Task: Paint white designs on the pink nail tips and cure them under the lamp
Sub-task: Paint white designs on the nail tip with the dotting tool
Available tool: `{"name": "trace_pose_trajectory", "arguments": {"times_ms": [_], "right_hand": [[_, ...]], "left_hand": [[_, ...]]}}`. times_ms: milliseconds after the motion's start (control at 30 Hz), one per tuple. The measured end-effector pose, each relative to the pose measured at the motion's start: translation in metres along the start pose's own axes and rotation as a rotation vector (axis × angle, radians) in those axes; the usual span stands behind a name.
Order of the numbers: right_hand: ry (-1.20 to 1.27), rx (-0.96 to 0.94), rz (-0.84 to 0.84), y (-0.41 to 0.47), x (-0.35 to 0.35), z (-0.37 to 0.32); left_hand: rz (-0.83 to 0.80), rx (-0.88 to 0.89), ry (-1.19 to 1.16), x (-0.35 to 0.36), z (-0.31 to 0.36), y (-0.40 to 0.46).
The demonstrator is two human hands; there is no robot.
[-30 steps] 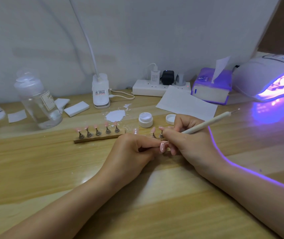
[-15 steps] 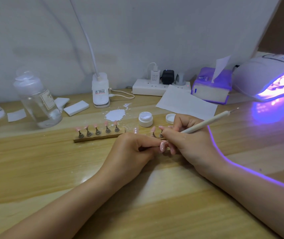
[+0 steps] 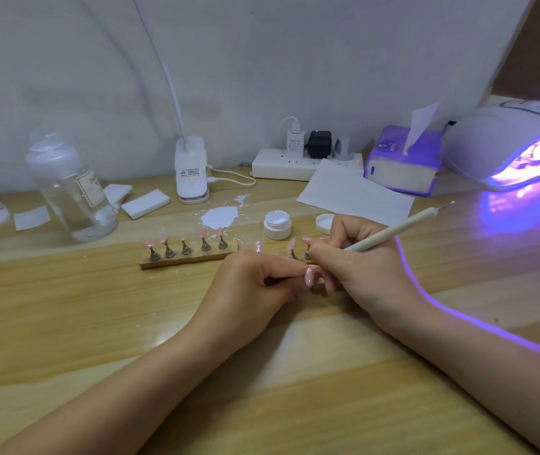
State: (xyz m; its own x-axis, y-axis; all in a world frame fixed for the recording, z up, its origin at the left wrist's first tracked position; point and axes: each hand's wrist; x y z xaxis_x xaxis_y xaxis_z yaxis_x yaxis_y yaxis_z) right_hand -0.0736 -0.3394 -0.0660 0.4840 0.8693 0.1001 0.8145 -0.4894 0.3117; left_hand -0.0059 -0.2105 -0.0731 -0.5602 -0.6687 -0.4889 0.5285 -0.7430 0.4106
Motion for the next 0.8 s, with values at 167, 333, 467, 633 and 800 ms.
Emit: {"name": "trace_pose_trajectory", "arguments": {"times_ms": [167,333,467,633,800], "right_hand": [[0.002,-0.007,0.007,0.0001,-0.0003,0.001],[-0.015,-0.008,0.006,0.0001,-0.0007,0.0019],[-0.003,-0.005,0.016,0.0007,-0.0003,0.0019],[-0.009,0.009,0.003,-0.0004,-0.0005,-0.0002],[-0.021,0.022,0.016,-0.0004,0.0014,-0.0018]], "left_hand": [[0.005,0.007,0.026,-0.0002,0.0013,-0.0008],[-0.004,0.0,0.025,-0.0001,0.0019,-0.0001],[0.008,-0.004,0.011,0.0003,0.0021,-0.0007],[0.014,-0.004,0.015,0.0008,0.006,-0.0005],[0.02,-0.008,0.005,0.0009,0.007,-0.0009]]}}
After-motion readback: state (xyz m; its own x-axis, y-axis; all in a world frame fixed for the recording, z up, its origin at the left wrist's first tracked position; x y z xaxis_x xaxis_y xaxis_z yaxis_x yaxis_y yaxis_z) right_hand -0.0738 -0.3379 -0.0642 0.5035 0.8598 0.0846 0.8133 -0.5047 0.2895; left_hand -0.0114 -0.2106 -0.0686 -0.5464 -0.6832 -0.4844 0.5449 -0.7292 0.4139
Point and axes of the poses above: each hand's wrist, its own y-axis towards the middle knuckle, its own x-axis out of the palm, z = x × y, and after that the axes turned 3 degrees about z, right-handed
